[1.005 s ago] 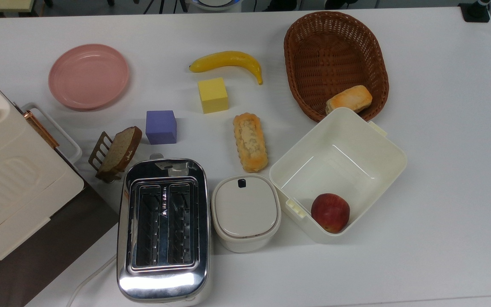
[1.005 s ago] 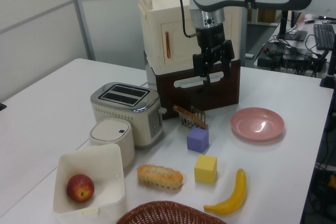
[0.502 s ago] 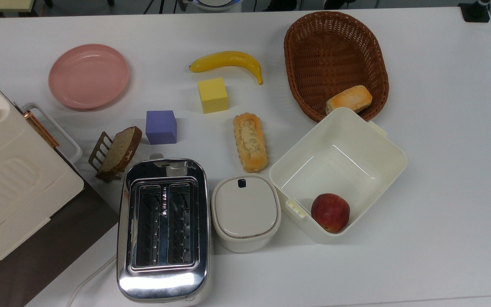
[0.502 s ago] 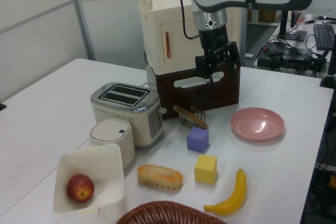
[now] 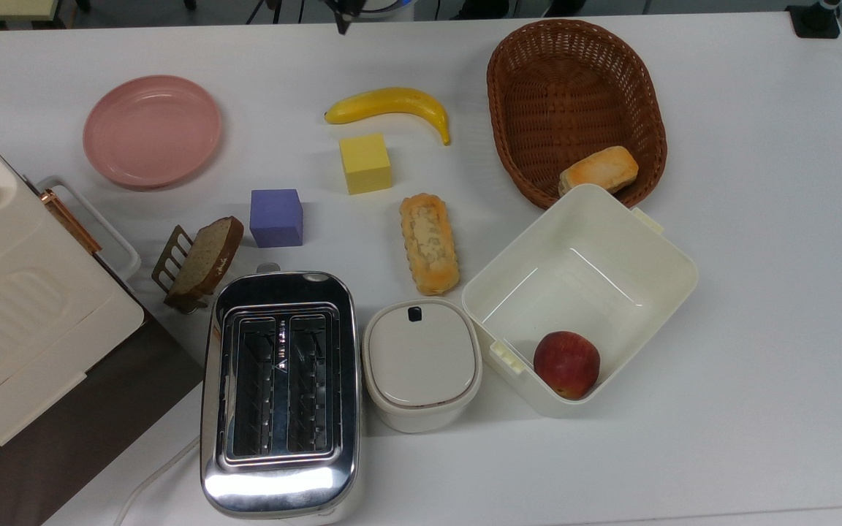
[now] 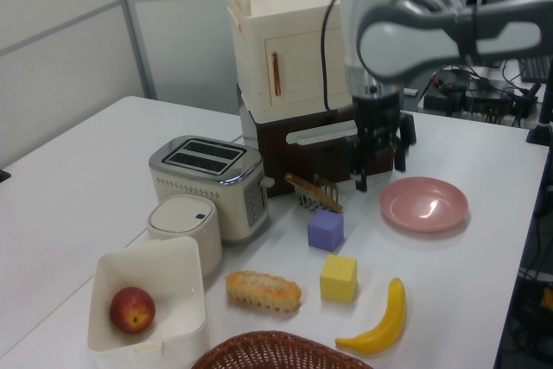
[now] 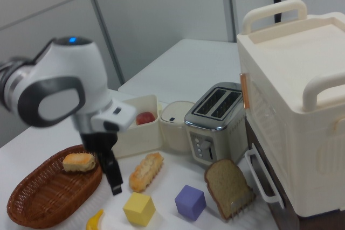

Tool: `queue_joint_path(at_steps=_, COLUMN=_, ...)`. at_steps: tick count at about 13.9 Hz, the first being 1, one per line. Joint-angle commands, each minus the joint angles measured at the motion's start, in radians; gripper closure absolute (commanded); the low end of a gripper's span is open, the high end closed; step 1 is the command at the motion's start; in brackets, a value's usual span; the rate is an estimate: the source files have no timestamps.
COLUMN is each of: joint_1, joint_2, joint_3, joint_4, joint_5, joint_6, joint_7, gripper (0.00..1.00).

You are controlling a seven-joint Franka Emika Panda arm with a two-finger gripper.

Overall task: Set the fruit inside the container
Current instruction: 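Lower the open gripper over the middle of the yellow banana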

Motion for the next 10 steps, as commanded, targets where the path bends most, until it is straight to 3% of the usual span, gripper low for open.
queue_joint_path(at_steps=1, joint_1=0.032, joint_2=-0.125, joint_3=0.001, joint_4=-0.200, joint_5=0.010, joint_6=0.111, joint_7=0.026, gripper=0.00)
queue_joint_path(at_steps=3, joint_1=0.038, joint_2=-0.124, joint_3=0.001, joint_4=-0.243, joint_5=0.010, joint_6=0.140, joint_7=0.070, gripper=0.00)
queue_joint_path(at_steps=5, joint_1=0.079, joint_2=-0.162, joint_3=0.001, joint_4=-0.362, joint_5=0.010, joint_6=0.308, joint_7=0.168, gripper=0.00)
queue_joint_path(at_steps=10, joint_1=0.084, joint_2=-0.224, joint_3=0.001, joint_4=-0.514, joint_5=0.013, joint_6=0.460, joint_7=0.201, gripper=0.00)
